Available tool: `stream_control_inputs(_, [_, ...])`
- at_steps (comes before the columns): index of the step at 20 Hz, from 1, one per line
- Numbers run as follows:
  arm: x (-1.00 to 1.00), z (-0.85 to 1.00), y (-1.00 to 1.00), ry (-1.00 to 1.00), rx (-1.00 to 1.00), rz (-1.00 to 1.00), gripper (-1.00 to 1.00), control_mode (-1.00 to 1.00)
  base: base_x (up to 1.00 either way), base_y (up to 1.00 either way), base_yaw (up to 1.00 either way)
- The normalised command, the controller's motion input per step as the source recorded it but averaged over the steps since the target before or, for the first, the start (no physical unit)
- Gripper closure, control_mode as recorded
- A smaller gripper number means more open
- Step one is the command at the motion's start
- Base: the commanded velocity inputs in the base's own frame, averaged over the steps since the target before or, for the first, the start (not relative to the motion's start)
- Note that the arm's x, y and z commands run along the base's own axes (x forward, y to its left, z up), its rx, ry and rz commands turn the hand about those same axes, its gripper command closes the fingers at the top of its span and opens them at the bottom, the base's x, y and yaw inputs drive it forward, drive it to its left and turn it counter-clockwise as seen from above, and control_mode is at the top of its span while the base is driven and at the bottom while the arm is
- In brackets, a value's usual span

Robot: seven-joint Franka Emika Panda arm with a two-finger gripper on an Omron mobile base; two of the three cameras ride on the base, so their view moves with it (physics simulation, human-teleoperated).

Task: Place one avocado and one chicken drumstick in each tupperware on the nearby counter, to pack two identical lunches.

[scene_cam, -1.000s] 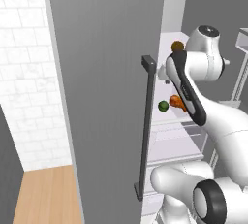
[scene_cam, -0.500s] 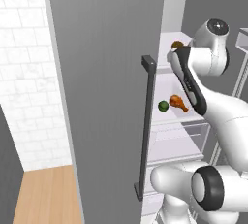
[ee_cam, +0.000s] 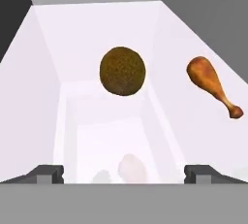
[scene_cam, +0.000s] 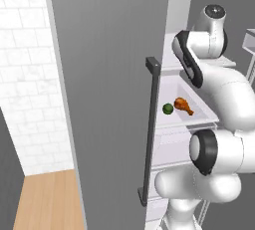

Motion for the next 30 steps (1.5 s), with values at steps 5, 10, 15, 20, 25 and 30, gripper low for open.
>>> stream_control_inputs(5, [0.44, 0.04, -0.25, 0.00, 0.04, 0.00, -1.00, -1.00, 0.00, 0.00, 0.00])
stream_control_inputs(10, [0.61, 0.00, -0.04, 0.00, 0.00, 0.01, -1.00, -1.00, 0.00, 0.00, 0.00])
stream_control_inputs(15, [0.49, -0.12, 0.00, 0.01, 0.00, 0.04, -1.00, -1.00, 0.00, 0.00, 0.00])
stream_control_inputs(20, [0.33, -0.17, -0.14, 0.02, 0.00, 0.00, -1.00, -1.00, 0.00, 0.00, 0.00])
stream_control_inputs(25, [0.17, -0.34, 0.00, 0.07, 0.00, 0.02, -1.00, -1.00, 0.00, 0.00, 0.00])
stream_control_inputs(30, [0.19, -0.09, 0.00, 0.00, 0.00, 0.03, -1.00, -1.00, 0.00, 0.00, 0.00])
